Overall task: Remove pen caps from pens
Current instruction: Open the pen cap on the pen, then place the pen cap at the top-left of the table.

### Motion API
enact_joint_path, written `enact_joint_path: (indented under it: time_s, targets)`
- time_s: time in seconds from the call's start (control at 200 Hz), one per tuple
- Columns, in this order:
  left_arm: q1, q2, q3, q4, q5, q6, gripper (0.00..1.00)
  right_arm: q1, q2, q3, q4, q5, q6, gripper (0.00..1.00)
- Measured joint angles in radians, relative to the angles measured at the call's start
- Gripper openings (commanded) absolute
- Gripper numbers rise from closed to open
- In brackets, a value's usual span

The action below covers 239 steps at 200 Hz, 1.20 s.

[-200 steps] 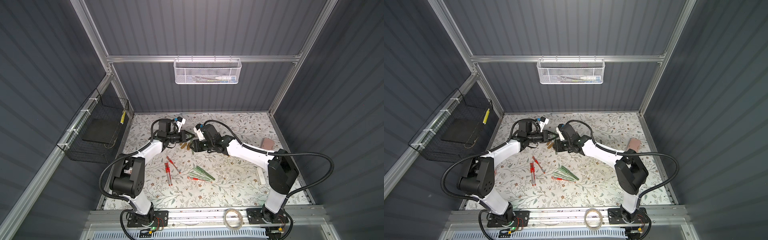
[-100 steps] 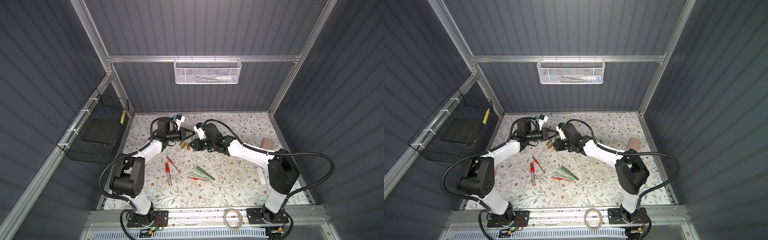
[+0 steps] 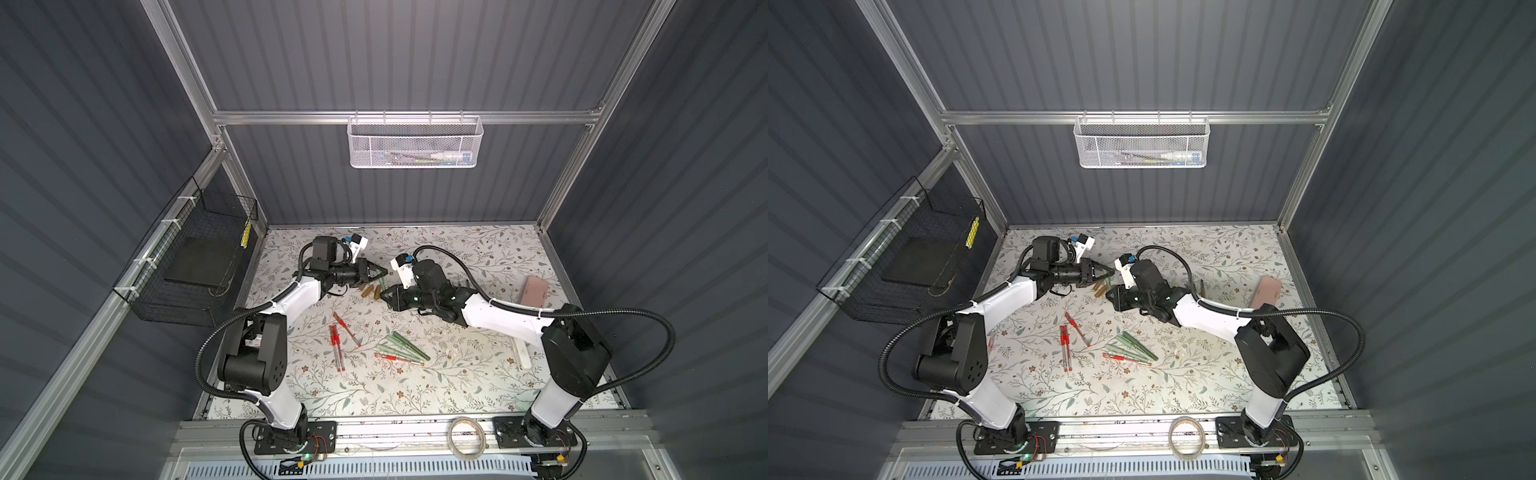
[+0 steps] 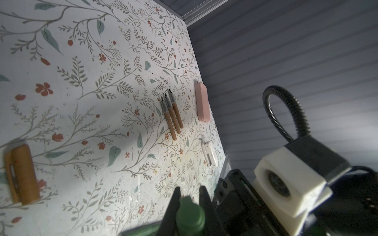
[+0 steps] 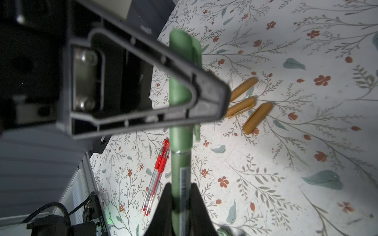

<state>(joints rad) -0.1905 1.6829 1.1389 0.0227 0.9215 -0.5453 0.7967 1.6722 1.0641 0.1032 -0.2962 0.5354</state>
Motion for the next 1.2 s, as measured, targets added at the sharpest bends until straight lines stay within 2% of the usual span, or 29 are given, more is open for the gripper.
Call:
enact_joint_path:
  time_s: [0.145,0.225,0.445,0.74,1.196]
  targets:
    - [0.221,0.0,0.056,0.045,-0.091,-0.007,0.0,0.006,-0.069,-0.131,-0.106,0.01,0.005,0.0]
    - [0.278,0.0,0.061,0.056,-0.126,-0.009,0.0,0.002,-0.08,-0.15,-0.145,0.018,0.004,0.0]
    - [0.243,-0.002,0.041,0.009,-0.217,0.042,0.0,-0.029,-0.149,-0.156,-0.195,0.063,0.0,0.0]
    - [0.24,-0.005,-0.112,-0.014,-0.373,0.086,0.0,-0.094,-0.213,-0.164,-0.243,0.14,-0.001,0.0]
    - [0.205,0.136,-0.134,0.044,-0.452,0.04,0.0,-0.109,-0.316,-0.259,-0.291,0.205,-0.003,0.0]
